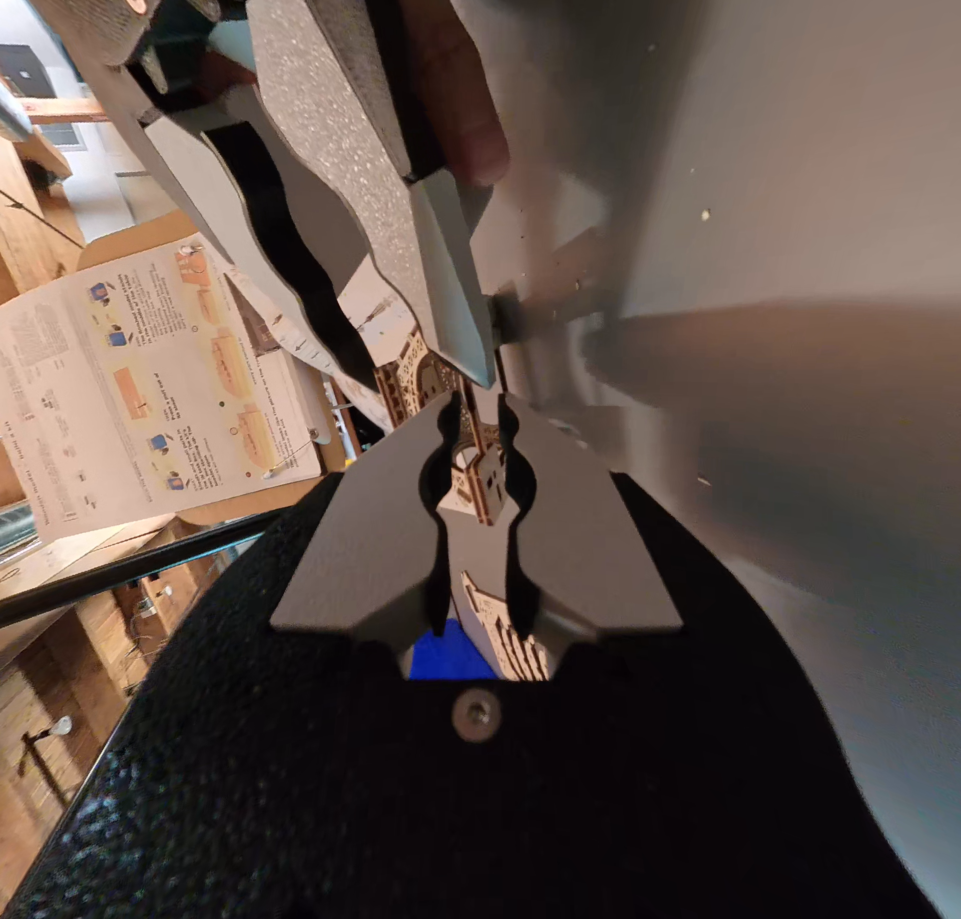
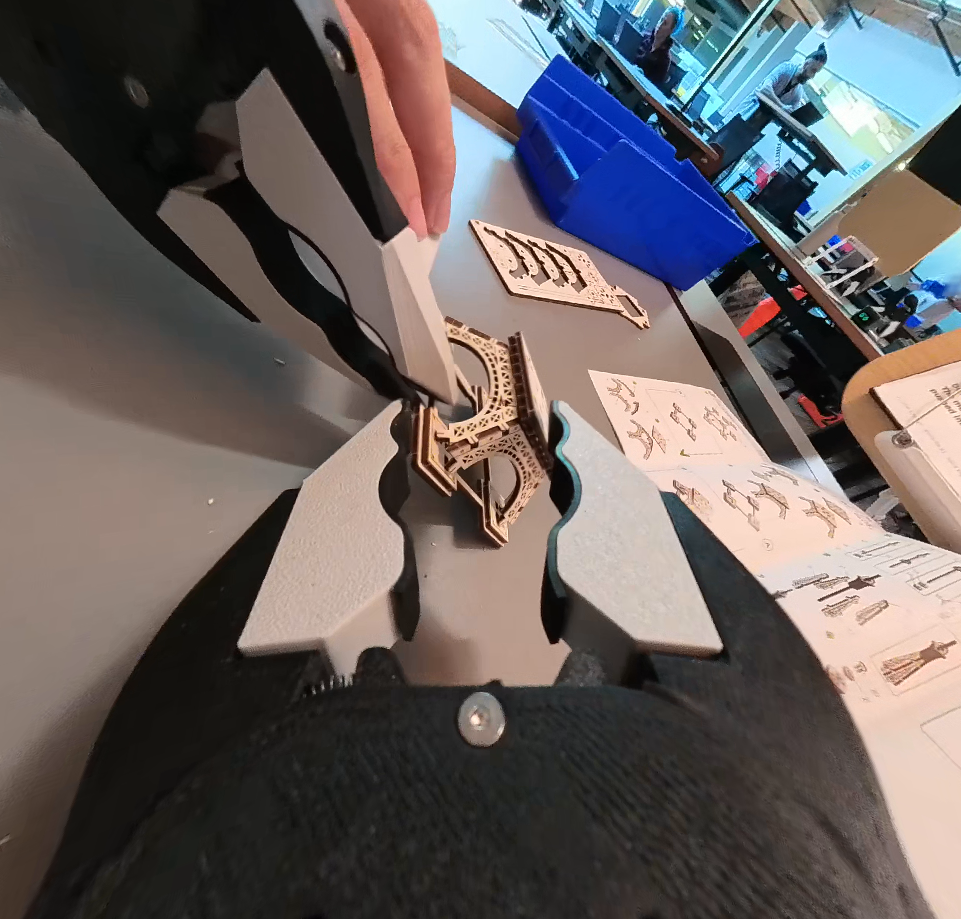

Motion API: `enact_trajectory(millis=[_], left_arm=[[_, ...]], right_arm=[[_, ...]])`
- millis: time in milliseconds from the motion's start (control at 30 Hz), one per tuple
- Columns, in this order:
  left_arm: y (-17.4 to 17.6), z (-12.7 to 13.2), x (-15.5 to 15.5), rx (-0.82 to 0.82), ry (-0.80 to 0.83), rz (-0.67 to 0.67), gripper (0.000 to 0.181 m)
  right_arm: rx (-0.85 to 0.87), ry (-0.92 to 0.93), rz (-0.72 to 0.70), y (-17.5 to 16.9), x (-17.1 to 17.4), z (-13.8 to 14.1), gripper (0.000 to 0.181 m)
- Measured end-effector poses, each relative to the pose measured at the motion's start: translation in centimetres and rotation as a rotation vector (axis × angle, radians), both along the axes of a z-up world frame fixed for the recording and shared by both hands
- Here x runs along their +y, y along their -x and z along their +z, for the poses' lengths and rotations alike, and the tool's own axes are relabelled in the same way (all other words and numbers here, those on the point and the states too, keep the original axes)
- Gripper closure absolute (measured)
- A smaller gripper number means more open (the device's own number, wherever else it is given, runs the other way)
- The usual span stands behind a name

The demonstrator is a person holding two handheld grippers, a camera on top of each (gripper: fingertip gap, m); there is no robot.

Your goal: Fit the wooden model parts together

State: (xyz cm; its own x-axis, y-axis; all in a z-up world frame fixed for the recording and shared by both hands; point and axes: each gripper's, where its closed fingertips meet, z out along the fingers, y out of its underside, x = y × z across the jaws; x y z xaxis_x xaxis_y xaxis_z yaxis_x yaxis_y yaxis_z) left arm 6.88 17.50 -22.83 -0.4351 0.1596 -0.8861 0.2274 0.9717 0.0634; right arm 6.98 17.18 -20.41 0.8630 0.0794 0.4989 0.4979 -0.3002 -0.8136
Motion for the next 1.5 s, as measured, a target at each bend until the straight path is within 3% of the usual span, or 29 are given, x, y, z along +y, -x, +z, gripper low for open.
enact_trajectory(millis=[33,233,533,800,1100,1333,1500], left_arm=[[-0.1,0.0,0.1,-0.011,-0.001,0.003,0.170],[-0.5,0.0,-0.3,-0.092,0.021,-0.018,0.168],[-0.6,0.3,-0.4,-0.170,0.109,-0.059,0.180],[-0.7,0.1,-0.3,-0.220,0.212,-0.030,0.181],[-0.3,1.4,-0.4,-0.275,0.368,-0.021,0.181],[0.1,2.0,-0.4,-0.266,0.455,-0.038,0.181],[0.3,2.3,-0.5,-0.264,0.470,-0.051,0.181]], right_arm=[[0.008,-0.003,0.002,0.0,0.0,0.0,0.130],[0.027,-0.002,-0.006,-0.1,0.0,-0.3,0.128],[0.051,-0.035,-0.011,-0.3,-0.2,0.3,0.130],[0.133,0.010,0.008,0.0,-1.4,-0.1,0.104],[0.307,-0.019,0.016,0.0,-2.2,0.8,0.118],[0.132,-0.082,0.050,0.5,-2.1,1.7,0.145],[0.087,-0.076,0.033,0.5,-1.7,1.3,0.150]])
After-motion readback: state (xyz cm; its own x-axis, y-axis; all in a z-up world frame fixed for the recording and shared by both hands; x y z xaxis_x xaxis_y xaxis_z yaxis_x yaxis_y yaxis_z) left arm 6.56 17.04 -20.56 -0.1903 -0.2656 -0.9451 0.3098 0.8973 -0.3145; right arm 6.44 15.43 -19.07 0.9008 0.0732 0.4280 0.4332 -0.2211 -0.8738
